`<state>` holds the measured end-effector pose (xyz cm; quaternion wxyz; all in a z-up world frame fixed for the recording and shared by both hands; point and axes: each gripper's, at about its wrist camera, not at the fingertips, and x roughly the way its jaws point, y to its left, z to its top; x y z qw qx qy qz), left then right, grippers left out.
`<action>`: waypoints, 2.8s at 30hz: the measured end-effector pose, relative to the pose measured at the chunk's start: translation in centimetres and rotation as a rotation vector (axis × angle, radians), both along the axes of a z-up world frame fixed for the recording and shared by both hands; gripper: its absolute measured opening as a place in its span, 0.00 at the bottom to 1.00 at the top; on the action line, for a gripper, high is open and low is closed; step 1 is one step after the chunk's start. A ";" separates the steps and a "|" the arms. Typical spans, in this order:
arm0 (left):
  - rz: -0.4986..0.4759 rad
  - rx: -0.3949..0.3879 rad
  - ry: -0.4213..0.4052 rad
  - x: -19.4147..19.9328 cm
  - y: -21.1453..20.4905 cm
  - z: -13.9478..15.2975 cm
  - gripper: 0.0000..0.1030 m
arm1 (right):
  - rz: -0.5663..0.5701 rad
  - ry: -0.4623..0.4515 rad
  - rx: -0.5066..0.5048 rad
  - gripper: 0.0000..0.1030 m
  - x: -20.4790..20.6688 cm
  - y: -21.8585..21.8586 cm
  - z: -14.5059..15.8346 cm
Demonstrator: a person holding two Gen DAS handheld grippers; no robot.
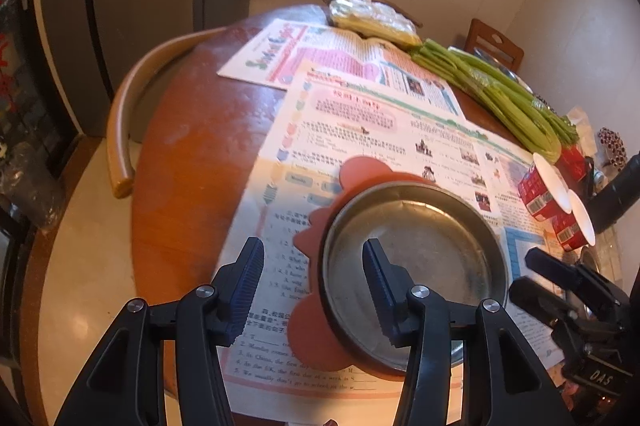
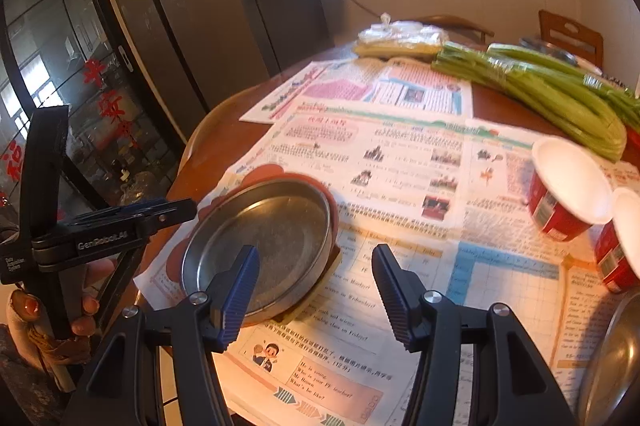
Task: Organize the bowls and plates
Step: 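Settle the steel pan flat on the pink plate and open the left tool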
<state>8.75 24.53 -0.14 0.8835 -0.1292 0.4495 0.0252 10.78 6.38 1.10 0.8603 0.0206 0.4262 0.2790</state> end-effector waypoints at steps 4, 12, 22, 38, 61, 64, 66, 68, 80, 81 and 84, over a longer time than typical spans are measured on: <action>-0.020 -0.019 0.024 0.5 -0.6 -1.0 0.52 | 0.009 0.048 -0.002 0.57 0.3 0.5 -1.2; -0.056 -0.024 0.062 1.6 -1.6 -2.4 0.52 | 0.044 0.098 -0.007 0.57 0.6 1.9 -2.5; -0.071 -0.007 0.077 2.4 -2.2 -2.8 0.52 | 0.073 0.114 -0.011 0.60 0.7 3.1 -3.3; -0.076 -0.013 0.098 3.3 -3.0 -2.9 0.54 | 0.083 0.105 -0.002 0.64 1.0 2.9 -3.7; -0.190 0.028 0.123 8.9 -10.2 -2.3 0.55 | -0.036 0.113 -0.029 0.64 4.7 -3.3 -4.0; -0.200 0.023 0.123 9.5 -10.8 -2.3 0.55 | -0.045 0.120 -0.033 0.64 5.1 -3.8 -4.0; -0.203 0.019 0.124 9.6 -10.9 -2.4 0.55 | -0.052 0.121 -0.039 0.64 5.4 -4.1 -4.0; -0.203 0.006 0.128 9.8 -10.8 -2.5 0.55 | -0.054 0.123 -0.043 0.64 5.6 -4.2 -4.0; -0.118 0.010 0.107 9.4 -8.3 -1.9 0.55 | -0.073 0.124 -0.037 0.64 5.8 -4.3 -4.2; -0.108 0.008 0.099 9.2 -7.9 -1.6 0.55 | -0.076 0.119 -0.039 0.64 5.8 -4.4 -4.1; -0.093 0.010 0.082 8.7 -7.5 -1.0 0.55 | -0.088 0.098 -0.049 0.64 5.6 -4.5 -3.7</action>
